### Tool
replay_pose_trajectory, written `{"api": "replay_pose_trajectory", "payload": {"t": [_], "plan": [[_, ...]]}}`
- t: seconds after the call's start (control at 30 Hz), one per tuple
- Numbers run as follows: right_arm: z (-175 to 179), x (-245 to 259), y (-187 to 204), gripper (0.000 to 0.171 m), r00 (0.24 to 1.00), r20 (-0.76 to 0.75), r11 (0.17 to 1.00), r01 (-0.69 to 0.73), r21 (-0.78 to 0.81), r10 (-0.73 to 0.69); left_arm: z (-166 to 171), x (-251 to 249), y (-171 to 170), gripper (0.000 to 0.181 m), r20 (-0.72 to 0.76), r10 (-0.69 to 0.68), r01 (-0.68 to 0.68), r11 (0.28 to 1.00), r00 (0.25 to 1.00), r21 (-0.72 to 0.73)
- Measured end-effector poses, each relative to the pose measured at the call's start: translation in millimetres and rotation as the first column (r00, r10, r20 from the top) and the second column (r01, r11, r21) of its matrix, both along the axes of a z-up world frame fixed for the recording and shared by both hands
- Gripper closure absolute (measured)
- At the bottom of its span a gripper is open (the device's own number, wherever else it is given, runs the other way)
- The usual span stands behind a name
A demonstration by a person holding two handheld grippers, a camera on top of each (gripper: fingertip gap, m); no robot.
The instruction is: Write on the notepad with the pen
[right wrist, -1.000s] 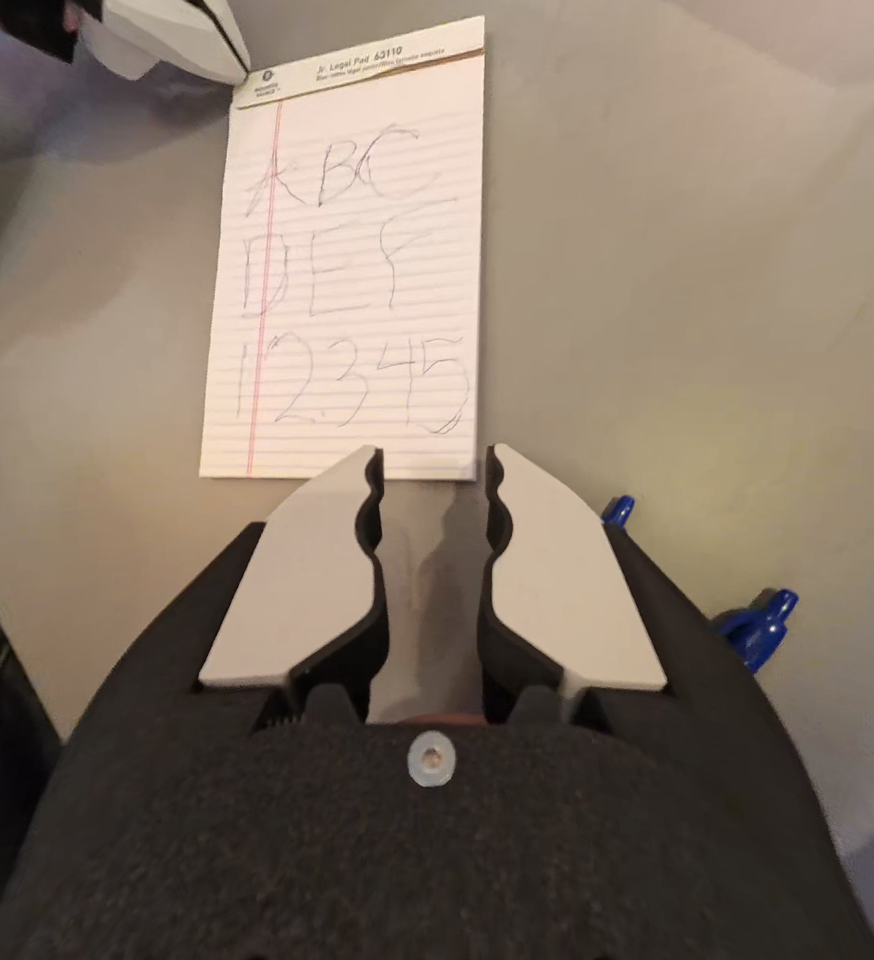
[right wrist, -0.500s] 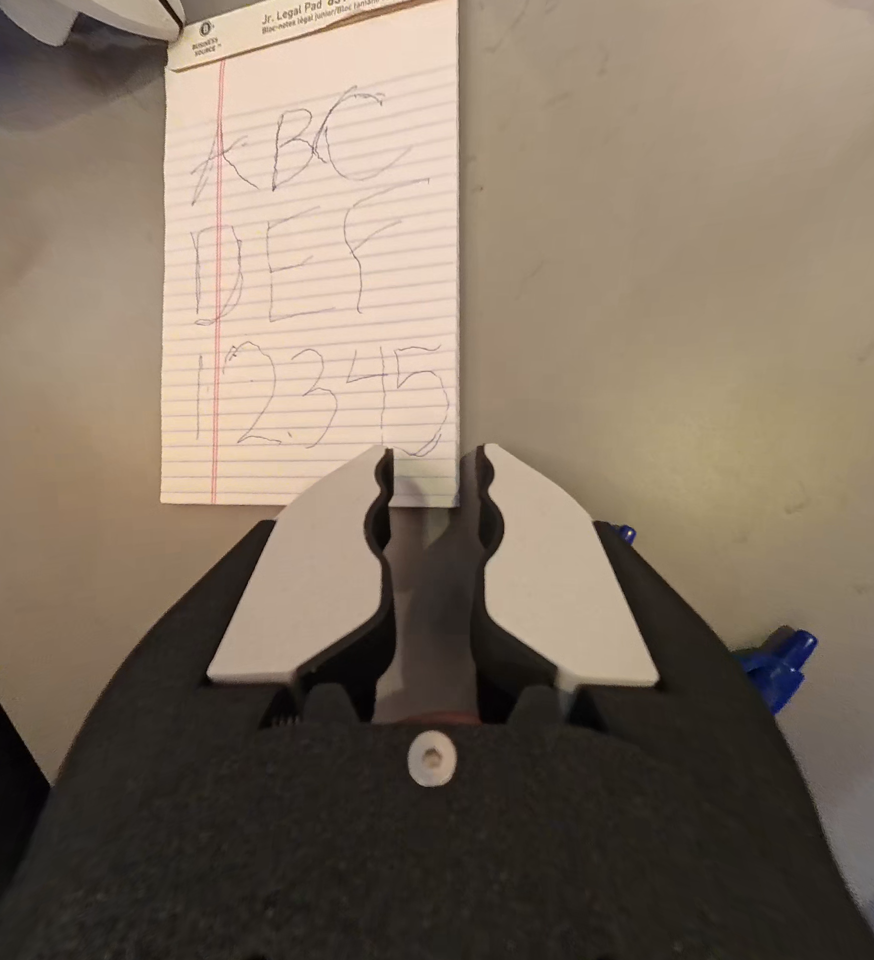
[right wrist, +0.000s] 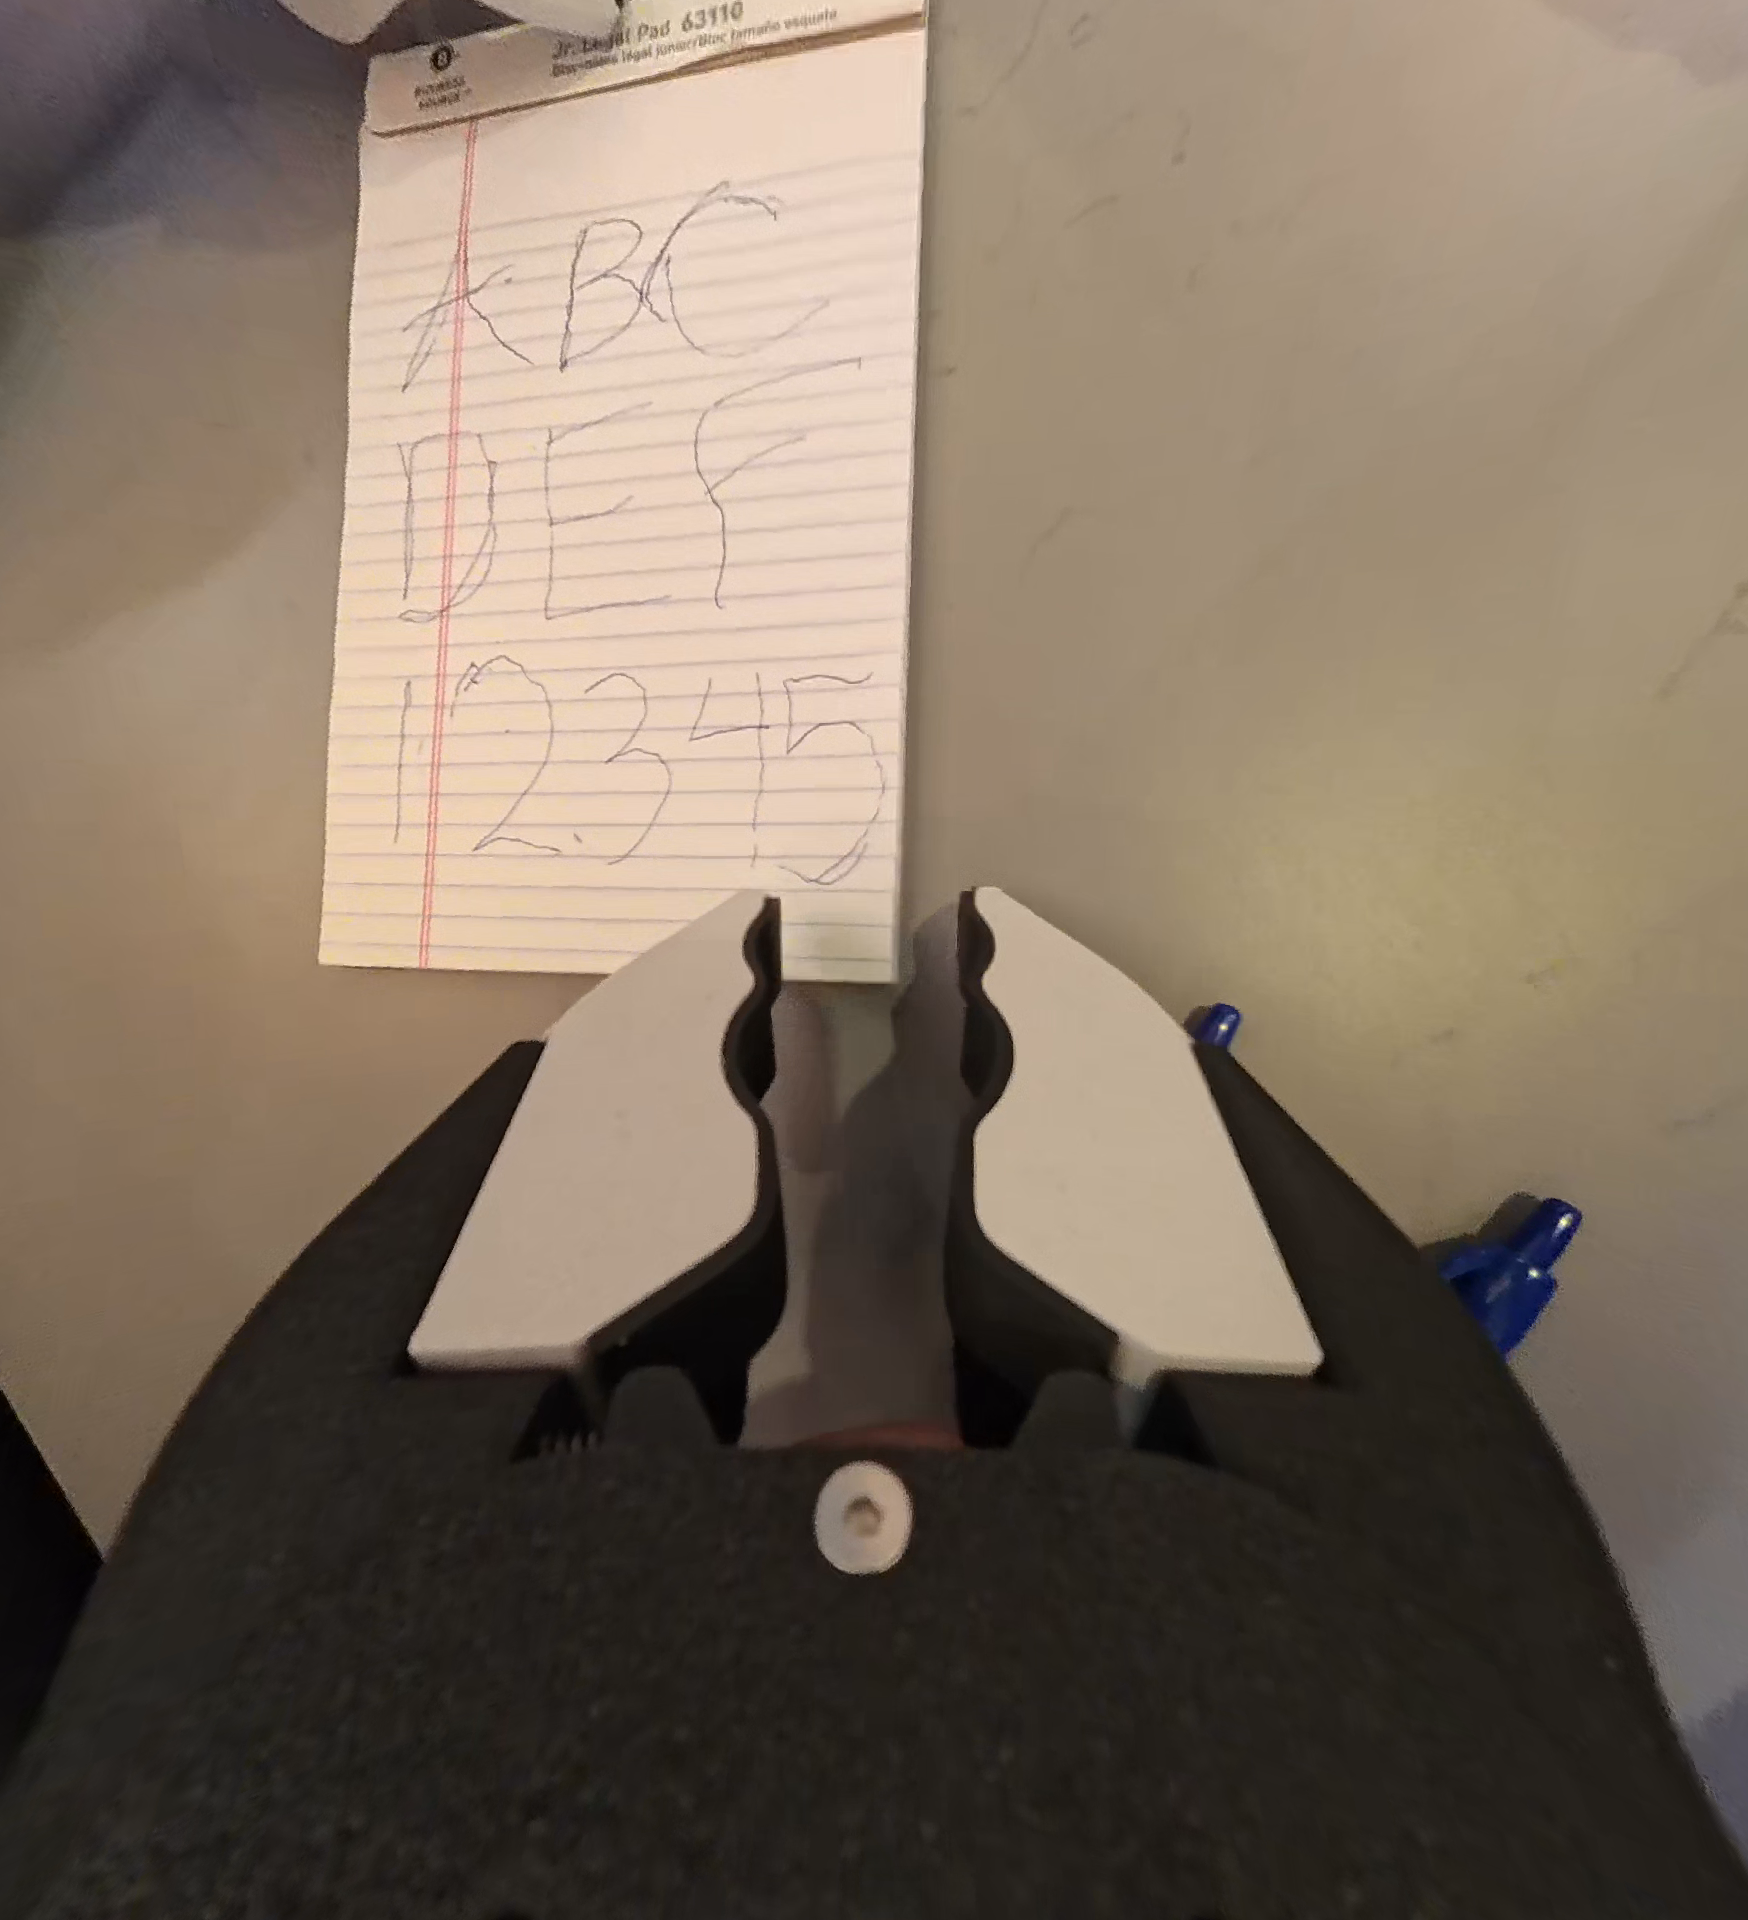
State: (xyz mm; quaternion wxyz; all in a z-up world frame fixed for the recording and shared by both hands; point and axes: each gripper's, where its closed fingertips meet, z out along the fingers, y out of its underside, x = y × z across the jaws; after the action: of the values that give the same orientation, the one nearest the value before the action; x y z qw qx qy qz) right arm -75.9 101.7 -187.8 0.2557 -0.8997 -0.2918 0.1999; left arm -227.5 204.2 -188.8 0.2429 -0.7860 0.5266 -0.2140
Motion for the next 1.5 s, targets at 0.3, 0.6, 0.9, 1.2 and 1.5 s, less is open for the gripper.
{"api": "replay_pose_trajectory", "payload": {"t": [0.3, 0.6, 0.9, 1.2, 1.5], "plan": [[-2.0, 5.2, -7.6, 0.137, 0.999, 0.003, 0.998, -0.054, -0.020, 0.054, -0.9, -1.7, -1.0, 0.181, 0.020, 0.001, -0.002, 1.000, 1.000, 0.024], [-4.3, -8.0, -9.4, 0.138, 0.997, 0.001, 0.996, -0.078, -0.036, 0.078, -0.8, -1.7, -1.2, 0.181, 0.041, 0.004, -0.005, 1.000, 0.999, 0.018], [1.1, -10.4, -15.0, 0.137, 0.997, -0.029, 0.997, -0.070, -0.043, 0.069, -0.7, -1.3, -3.5, 0.181, 0.040, -0.003, 0.002, 1.000, 0.999, 0.017], [8.1, -13.9, -21.2, 0.135, 0.989, -0.145, 0.998, -0.037, -0.056, 0.028, -0.7, -1.4, -4.4, 0.181, 0.042, -0.002, 0.002, 1.000, 0.999, 0.018], [7.8, -19.5, -38.2, 0.134, 0.965, -0.264, 0.990, -0.027, -0.135, -0.010, -0.7, -1.0, -6.5, 0.181, 0.044, -0.010, 0.010, 1.000, 0.999, 0.014]]}}
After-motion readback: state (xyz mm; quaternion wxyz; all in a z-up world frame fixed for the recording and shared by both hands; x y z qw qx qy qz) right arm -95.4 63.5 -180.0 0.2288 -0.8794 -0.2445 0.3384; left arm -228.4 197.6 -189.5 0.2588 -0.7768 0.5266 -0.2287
